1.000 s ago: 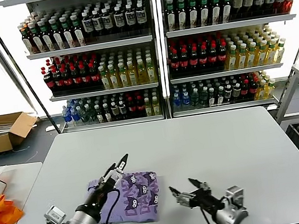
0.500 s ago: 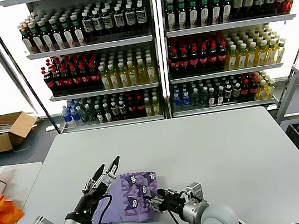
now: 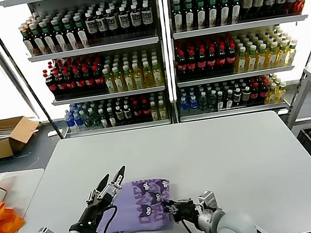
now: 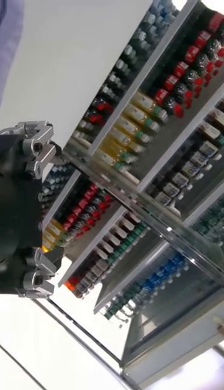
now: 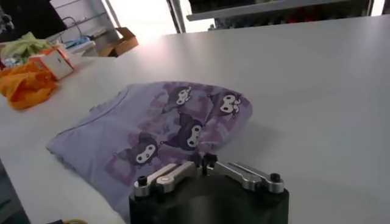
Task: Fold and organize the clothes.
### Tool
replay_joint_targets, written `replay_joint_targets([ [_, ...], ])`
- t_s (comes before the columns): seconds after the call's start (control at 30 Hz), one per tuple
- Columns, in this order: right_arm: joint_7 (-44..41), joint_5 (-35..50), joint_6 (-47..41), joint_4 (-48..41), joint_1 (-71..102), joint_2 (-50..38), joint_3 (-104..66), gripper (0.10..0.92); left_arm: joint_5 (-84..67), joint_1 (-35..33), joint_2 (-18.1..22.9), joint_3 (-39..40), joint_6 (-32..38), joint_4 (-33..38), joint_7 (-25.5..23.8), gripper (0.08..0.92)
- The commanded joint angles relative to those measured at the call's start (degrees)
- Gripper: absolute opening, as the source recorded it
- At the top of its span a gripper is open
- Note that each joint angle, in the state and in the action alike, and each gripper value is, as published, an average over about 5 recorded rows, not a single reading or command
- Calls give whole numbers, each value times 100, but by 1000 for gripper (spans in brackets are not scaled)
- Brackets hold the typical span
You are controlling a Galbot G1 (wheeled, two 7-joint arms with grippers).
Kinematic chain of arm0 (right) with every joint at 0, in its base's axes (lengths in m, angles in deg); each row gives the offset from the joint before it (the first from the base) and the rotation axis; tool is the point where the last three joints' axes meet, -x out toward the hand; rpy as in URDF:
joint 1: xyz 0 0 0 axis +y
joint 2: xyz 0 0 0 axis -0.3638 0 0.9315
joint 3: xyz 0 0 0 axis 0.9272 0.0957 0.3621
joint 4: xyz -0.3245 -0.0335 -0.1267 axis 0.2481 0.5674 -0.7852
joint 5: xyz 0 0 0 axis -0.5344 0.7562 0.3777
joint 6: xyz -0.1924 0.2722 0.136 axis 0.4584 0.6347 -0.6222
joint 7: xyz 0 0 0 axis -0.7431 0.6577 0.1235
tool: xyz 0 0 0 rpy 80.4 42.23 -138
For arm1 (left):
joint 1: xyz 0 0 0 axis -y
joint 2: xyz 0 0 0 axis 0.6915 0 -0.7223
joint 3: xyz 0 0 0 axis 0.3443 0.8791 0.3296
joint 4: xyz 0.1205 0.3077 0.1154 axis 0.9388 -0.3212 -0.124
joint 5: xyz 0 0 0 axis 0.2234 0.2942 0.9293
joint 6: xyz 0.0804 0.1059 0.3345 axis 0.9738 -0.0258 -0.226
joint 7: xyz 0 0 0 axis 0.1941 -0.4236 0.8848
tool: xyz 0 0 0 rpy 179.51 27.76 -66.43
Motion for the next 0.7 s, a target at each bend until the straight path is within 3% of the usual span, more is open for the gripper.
replay_joint_targets([
  [0.03, -523, -314, 309, 454, 1050, -1453, -1499, 109, 52, -29, 41, -21, 7, -8, -29, 822],
  [0.2, -560, -327, 417, 435, 1418, -1928, -2070, 107, 22, -17, 62, 19, 4, -31, -34, 823],
  [0.43, -159, -863, 83, 595, 1363, -1582, -2218, 110, -83, 8, 78, 31, -34, -36, -17, 823],
  [0.53, 156, -1267, 50, 731, 1295, -1281, -2272, 153, -148, -7, 76, 12, -43, -30, -10, 823],
  [0.7, 555, -1334, 60, 1018, 1072, -963, -2235, 294, -162, -22, 67, -17, -50, -14, -22, 822],
])
